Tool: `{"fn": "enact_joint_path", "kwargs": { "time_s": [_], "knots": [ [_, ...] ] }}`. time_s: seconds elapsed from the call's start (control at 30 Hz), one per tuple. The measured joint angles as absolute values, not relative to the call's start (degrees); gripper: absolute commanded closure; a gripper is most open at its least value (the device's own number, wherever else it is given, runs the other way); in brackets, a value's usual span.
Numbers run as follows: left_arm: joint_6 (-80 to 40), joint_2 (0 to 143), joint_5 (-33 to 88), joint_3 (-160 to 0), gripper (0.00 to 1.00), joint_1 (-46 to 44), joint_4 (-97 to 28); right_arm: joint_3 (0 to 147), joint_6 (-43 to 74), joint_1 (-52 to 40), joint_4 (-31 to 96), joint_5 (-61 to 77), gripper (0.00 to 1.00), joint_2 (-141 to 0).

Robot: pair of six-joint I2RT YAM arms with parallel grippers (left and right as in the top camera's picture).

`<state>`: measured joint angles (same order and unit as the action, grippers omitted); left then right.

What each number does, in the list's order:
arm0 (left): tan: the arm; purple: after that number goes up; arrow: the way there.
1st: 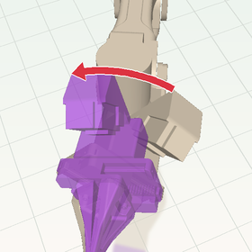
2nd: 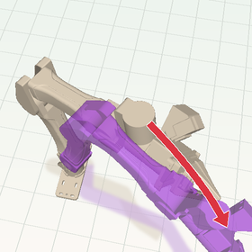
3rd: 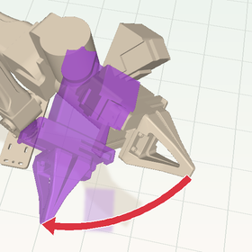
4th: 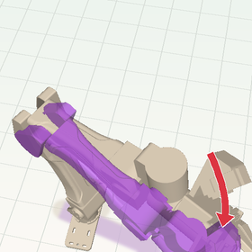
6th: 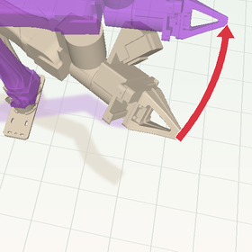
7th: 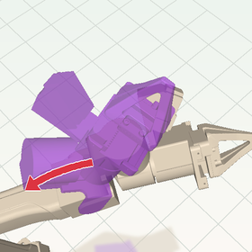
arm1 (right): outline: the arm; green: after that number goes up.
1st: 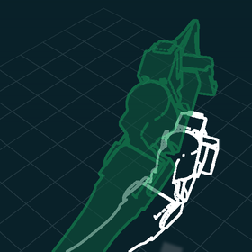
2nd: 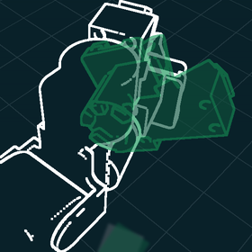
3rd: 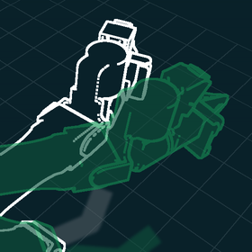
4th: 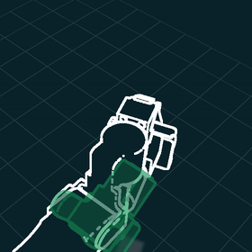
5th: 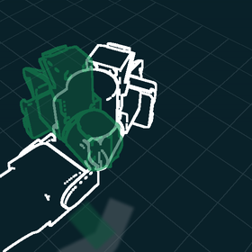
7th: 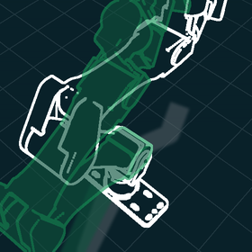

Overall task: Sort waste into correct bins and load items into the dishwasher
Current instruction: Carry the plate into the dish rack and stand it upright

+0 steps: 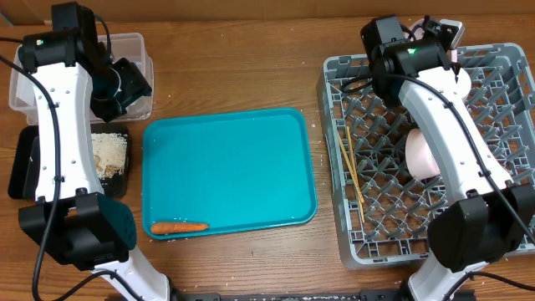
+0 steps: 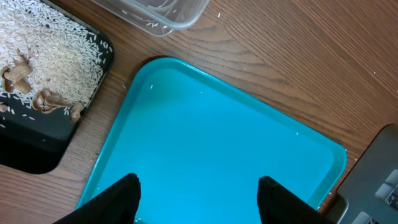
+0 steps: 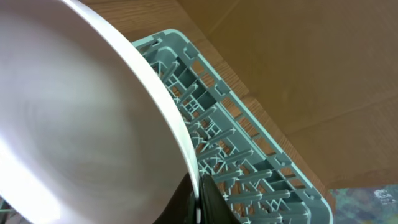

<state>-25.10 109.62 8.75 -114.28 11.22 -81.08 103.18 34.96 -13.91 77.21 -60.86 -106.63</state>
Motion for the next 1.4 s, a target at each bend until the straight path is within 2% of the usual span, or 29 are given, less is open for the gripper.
{"fn": "enact_joint_path", "kwargs": {
  "time_s": [0.67, 0.73, 0.77, 0.8, 0.83, 0.87, 1.07, 1.4],
  "knots": [
    [-24.9, 109.6, 8.8, -114.3, 0.37, 11.2, -80.5, 95.7, 36.4, -16.7, 75.2, -52.5, 0.96, -106.6],
    [-24.9, 109.6, 8.8, -114.3, 0.37, 11.2, -80.2, 95.7, 36.5, -18.3, 74.3, -52.2, 0.89, -106.6],
    [-24.9, 109.6, 8.8, -114.3, 0.37, 11.2, -80.1, 95.7, 36.5, -19.1, 74.0, -51.7, 0.8, -106.6],
    [-24.9, 109.6, 8.8, -114.3, 0.37, 11.2, -80.1, 95.7, 36.6, -20.2, 73.5, -50.6, 0.68, -106.6],
    [-24.9, 109.6, 8.8, -114.3, 0.37, 11.2, -80.1, 95.7, 37.0, -21.6, 72.8, -49.1, 0.45, -106.6],
    [-24.9, 109.6, 8.8, -114.3, 0.37, 11.2, -80.1, 95.7, 37.0, -23.4, 72.5, -47.4, 0.39, -106.6],
    [-24.9, 109.6, 8.8, -114.3, 0.37, 11.2, -80.1, 95.7, 37.2, -28.6, 72.6, -42.7, 0.37, -106.6],
    [-24.2, 109.6, 8.7, -114.3, 0.37, 11.2, -80.6, 96.8, 37.3, -25.1, 74.5, -41.3, 0.36, -106.6]
  ]
}}
